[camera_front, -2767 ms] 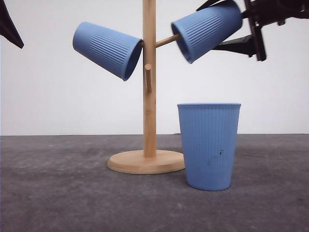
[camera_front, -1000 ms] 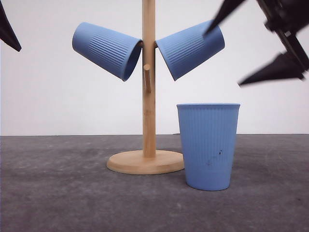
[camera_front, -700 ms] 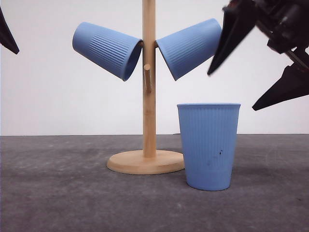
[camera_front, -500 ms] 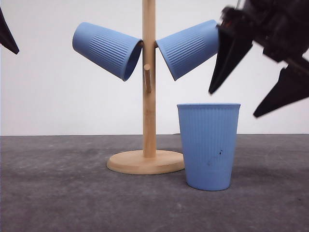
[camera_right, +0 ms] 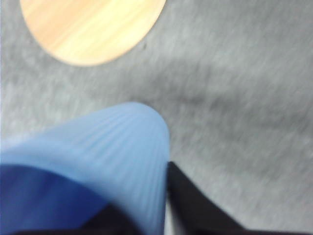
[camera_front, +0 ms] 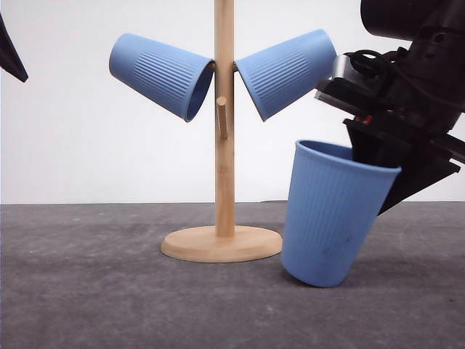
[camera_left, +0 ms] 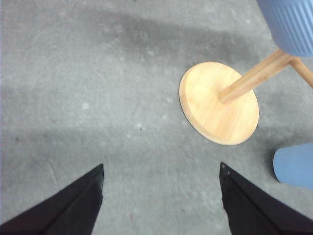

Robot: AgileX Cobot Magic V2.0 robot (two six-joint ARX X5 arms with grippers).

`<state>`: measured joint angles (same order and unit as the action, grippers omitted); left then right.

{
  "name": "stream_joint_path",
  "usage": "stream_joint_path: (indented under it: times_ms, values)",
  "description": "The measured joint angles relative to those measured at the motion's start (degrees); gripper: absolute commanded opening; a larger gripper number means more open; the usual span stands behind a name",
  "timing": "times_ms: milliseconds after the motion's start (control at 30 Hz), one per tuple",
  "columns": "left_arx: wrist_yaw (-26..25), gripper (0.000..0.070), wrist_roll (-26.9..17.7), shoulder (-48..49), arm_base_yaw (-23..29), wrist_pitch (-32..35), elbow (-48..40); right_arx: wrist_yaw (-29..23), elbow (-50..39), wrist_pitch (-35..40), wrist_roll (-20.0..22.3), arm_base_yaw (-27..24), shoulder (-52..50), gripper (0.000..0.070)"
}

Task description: Place three cups

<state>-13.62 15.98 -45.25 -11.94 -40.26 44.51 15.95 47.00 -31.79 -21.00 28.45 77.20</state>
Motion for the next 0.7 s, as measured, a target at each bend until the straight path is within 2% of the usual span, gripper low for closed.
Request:
stream_joint_path:
  times_ms: [133, 233, 367, 433, 533, 700]
  values:
    - [-6.3, 0.0435, 0.0, 0.1, 0.0, -3.9, 0.0, 7.1, 0.0, -1.0, 0.6, 0.1, -2.0, 0.0]
    - [-14.2, 0.0437, 0.0, 0.1, -0.1, -4.9, 0.0, 13.2, 0.0, -0.8, 1.3, 0.9, -4.7, 0.0]
    - [-24.3, 0.0444, 0.1, 0.1, -1.4, -4.3, 0.0, 23.7, 0.0, -0.9, 1.7, 2.0, -5.5, 0.0]
    - [-27.5, 0.0483, 0.2, 0.0, -2.4, -4.3, 0.0, 28.3, 0.0, -0.9, 1.7, 2.8, -5.5, 0.0]
    - [-32.2, 0.0567, 0.2, -1.1, -4.5, -3.8, 0.0, 31.9, 0.0, -0.5, 1.7, 4.9, -5.5, 0.0]
    - [-38.9, 0.0572, 0.1, -4.2, -9.6, 1.2, 0.0, 37.0, 0.0, 1.0, 1.7, 8.1, -5.5, 0.0]
